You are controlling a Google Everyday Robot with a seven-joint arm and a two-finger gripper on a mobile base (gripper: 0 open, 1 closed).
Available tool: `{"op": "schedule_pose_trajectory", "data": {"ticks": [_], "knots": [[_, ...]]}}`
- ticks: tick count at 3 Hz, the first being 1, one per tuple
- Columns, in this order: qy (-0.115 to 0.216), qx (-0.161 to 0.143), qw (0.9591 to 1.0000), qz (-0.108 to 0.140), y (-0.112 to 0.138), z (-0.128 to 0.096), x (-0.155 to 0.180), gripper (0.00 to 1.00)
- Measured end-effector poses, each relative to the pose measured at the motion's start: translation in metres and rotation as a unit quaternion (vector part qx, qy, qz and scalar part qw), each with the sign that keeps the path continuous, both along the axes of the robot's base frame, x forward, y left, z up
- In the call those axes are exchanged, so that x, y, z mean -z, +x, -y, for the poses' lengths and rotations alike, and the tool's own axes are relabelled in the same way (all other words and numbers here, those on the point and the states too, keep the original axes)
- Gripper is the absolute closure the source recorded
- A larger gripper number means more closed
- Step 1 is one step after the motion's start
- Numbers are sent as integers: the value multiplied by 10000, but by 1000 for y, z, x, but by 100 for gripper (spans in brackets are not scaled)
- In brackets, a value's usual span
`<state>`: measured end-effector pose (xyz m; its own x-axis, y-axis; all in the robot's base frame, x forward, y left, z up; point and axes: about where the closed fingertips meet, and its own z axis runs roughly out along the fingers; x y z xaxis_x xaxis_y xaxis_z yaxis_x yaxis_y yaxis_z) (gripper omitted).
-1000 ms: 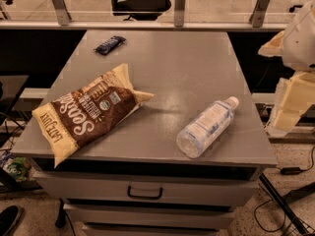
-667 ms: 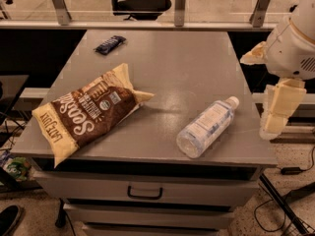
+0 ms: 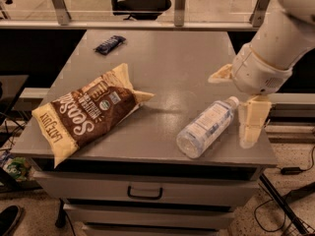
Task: Move blue plastic bottle near rxbar blueberry
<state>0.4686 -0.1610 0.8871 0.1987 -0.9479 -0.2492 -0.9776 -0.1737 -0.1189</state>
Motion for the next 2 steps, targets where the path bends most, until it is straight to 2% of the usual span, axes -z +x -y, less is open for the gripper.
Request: {"op": "schedule_pose_trajectory", "data": {"ticks": [1,2], "knots": [[-69,-493,9987,-122,5,-16,21,1],[-140,-687,9973,-200,7,-22,30,23]]}}
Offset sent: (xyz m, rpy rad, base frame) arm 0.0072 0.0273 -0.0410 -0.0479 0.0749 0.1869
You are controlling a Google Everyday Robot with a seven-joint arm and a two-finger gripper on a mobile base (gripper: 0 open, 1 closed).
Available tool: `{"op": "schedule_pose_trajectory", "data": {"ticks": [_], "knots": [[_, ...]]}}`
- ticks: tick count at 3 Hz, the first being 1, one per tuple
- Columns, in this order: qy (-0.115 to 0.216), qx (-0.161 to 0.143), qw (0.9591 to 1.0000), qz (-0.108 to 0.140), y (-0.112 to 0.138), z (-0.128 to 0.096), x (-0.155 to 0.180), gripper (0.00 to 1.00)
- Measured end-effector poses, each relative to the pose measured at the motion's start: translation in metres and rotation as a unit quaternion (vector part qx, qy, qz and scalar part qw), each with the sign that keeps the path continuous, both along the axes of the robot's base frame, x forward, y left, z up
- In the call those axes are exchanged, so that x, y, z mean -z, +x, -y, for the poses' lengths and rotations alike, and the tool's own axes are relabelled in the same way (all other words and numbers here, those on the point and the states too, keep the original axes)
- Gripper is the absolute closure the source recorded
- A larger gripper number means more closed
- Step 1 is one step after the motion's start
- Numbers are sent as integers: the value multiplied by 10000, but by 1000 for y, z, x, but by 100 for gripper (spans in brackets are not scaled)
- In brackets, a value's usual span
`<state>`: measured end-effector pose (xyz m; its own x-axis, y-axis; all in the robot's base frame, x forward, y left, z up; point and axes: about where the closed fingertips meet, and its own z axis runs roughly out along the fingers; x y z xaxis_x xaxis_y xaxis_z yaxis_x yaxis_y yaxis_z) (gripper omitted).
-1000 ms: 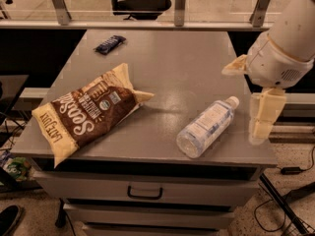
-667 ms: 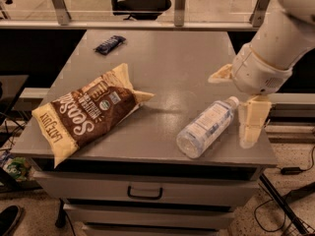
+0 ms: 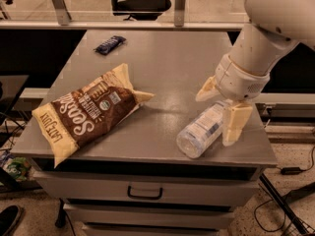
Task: Move blue plastic bottle near rxbar blueberry
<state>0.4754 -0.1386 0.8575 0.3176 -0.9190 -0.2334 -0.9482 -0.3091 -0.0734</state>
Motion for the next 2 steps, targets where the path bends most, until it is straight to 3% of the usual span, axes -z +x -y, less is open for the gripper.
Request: {"op": "schedule_pose_trajectory", "data": {"ticks": [2], "knots": [[-228,-83,9997,31,20,-3,-5,85]]}}
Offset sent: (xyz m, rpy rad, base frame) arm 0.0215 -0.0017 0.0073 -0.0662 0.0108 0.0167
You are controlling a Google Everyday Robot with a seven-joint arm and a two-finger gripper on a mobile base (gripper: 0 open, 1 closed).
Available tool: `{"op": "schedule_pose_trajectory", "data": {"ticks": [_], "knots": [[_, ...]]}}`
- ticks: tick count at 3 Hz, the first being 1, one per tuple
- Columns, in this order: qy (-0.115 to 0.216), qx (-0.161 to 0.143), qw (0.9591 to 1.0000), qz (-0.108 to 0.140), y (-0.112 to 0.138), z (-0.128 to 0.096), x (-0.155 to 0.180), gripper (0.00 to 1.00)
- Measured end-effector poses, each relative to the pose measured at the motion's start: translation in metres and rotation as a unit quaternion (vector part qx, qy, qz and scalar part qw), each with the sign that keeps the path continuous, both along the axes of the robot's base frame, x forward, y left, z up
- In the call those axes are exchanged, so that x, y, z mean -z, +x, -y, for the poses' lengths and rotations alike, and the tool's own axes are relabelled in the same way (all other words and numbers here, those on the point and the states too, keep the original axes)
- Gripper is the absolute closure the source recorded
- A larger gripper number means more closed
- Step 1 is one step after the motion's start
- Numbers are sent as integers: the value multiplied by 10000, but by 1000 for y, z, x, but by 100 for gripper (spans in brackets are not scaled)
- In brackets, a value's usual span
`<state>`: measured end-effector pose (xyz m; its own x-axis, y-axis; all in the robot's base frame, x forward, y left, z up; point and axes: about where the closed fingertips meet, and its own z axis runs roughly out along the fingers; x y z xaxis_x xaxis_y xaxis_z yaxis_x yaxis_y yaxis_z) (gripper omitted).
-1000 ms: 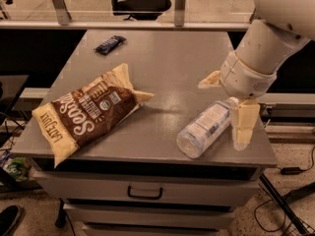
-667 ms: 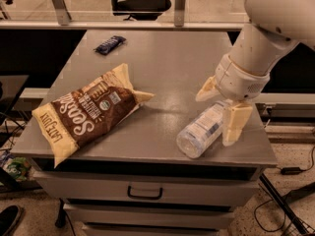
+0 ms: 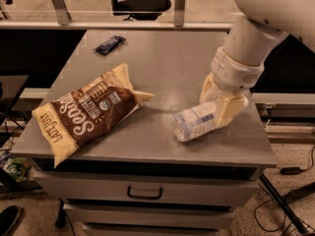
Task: Move blue plastic bottle near rxbar blueberry
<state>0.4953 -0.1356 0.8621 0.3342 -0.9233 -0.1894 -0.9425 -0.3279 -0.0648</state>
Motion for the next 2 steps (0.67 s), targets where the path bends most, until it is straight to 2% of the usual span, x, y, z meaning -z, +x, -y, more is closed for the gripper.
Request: {"op": "schedule_pose_trajectory", "data": {"ticks": [1,2], "knots": [[-71,32,9999,147,30,-9,-14,100],[7,337,9992,214,91,-32,-23,100]]}}
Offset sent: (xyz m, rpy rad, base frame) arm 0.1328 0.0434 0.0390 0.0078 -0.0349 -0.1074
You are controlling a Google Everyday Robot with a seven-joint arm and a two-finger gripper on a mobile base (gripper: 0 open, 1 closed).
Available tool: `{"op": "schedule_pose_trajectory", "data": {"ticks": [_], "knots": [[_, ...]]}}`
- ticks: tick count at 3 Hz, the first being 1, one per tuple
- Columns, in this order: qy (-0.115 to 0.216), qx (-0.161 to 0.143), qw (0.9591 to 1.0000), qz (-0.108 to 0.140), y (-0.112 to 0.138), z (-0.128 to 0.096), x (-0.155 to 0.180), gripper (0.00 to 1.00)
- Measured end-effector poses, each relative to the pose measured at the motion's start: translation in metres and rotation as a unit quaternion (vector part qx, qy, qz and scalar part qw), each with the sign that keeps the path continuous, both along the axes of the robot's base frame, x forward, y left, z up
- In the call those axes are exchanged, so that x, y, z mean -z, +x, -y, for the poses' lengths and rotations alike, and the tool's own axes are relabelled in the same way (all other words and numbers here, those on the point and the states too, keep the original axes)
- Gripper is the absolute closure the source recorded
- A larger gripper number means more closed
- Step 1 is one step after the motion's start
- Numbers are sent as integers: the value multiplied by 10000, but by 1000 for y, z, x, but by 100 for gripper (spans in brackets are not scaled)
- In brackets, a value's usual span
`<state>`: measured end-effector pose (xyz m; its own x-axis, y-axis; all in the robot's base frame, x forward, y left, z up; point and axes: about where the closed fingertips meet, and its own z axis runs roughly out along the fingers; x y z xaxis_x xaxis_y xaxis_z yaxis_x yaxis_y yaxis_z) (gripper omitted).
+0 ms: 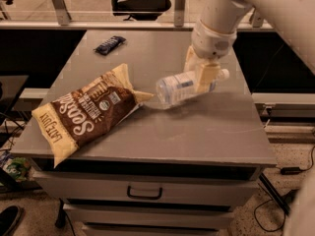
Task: Move blue plastic bottle near rxbar blueberry
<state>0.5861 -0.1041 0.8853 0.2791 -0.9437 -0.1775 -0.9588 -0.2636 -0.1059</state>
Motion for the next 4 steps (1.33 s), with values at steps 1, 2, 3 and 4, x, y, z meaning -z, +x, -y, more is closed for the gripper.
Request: {"op": "schedule_pose_trajectory", "data": {"ticks": [1,2,3,4], "knots": [[132,291,9995,74,44,-19,-4,100],[296,749,9965,221,104,-46,-2,100],[392,1057,9931,315,135,-63,1,100],[444,1350,9886,500,160,-81,1,100]]}}
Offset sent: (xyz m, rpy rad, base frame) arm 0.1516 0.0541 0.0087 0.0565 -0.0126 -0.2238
